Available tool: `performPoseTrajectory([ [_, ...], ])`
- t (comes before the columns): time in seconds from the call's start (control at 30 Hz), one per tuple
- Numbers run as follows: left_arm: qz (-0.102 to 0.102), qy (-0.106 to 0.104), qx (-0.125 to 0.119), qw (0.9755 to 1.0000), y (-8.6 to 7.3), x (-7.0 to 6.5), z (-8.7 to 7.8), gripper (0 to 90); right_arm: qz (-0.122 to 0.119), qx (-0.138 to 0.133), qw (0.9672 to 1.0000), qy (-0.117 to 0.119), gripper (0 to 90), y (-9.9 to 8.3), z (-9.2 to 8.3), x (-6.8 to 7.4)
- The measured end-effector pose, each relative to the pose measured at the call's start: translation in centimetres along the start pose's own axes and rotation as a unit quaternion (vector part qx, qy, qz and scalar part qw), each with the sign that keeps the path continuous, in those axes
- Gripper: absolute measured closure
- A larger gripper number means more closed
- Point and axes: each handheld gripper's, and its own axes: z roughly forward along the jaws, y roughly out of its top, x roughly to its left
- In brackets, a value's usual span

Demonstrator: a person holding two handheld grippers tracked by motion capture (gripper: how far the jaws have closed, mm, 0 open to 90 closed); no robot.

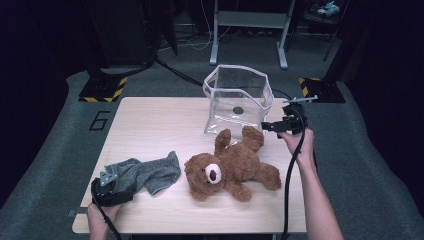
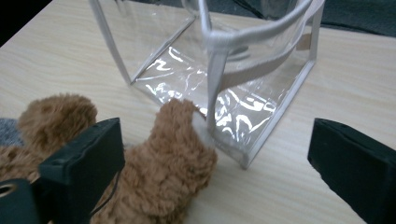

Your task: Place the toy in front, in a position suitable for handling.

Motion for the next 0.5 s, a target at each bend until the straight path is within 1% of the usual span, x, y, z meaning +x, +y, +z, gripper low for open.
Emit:
performPoseTrajectory([
  [0.07, 0.0, 0.0, 0.0, 1.0, 0.0, 0.0, 0.0, 10.4, 0.001, -0.002, 1.0, 0.0, 9.2, 0.6, 0.3, 0.0],
  [0.1, 0.0, 0.0, 0.0, 1.0, 0.0, 0.0, 0.0, 10.4, 0.0, -0.001, 1.0, -0.002, 13.9, 0.9, 0.5, 0.0],
  [0.17, 0.0, 0.0, 0.0, 1.0, 0.0, 0.0, 0.0, 10.4, -0.003, -0.003, 1.0, -0.006, 16.3, 1.3, 0.8, -0.1],
  [0.2, 0.0, 0.0, 0.0, 1.0, 0.0, 0.0, 0.0, 10.4, -0.001, -0.002, 0.9999, -0.012, 21.5, 1.8, 1.1, 0.0],
  [0.23, 0.0, 0.0, 0.0, 1.0, 0.0, 0.0, 0.0, 10.4, -0.002, -0.002, 0.9999, -0.013, 26.0, 2.1, 1.4, 0.0],
  [0.27, 0.0, 0.0, 0.0, 1.0, 0.0, 0.0, 0.0, 10.4, 0.001, 0.0, 0.9999, -0.014, 27.5, 2.4, 1.7, 0.0],
  [0.3, 0.0, 0.0, 0.0, 1.0, 0.0, 0.0, 0.0, 10.4, 0.003, -0.001, 0.9998, -0.02, 36.0, 2.9, 2.4, -0.1],
  [0.33, 0.0, 0.0, 0.0, 1.0, 0.0, 0.0, 0.0, 10.4, 0.003, -0.001, 0.9998, -0.02, 36.0, 2.9, 2.4, -0.1],
  [0.37, 0.001, 0.0, 0.0, 1.0, 0.0, 0.0, 0.0, 10.4, 0.009, 0.002, 0.9997, -0.024, 38.8, 3.2, 2.8, -0.1],
  [0.43, -0.001, 0.0, 0.001, 1.0, 0.0, 0.0, 0.0, 10.4, 0.026, 0.013, 0.9993, -0.021, 44.6, 3.6, 3.5, -0.2],
  [0.47, 0.0, 0.0, 0.001, 1.0, 0.0, 0.0, 0.0, 10.4, 0.028, 0.011, 0.9993, -0.024, 45.1, 3.7, 3.8, -0.3],
  [0.5, 0.0, -0.001, 0.001, 1.0, 0.0, 0.0, 0.0, 10.5, 0.036, 0.01, 0.9991, -0.018, 46.6, 3.9, 4.1, -0.4],
])
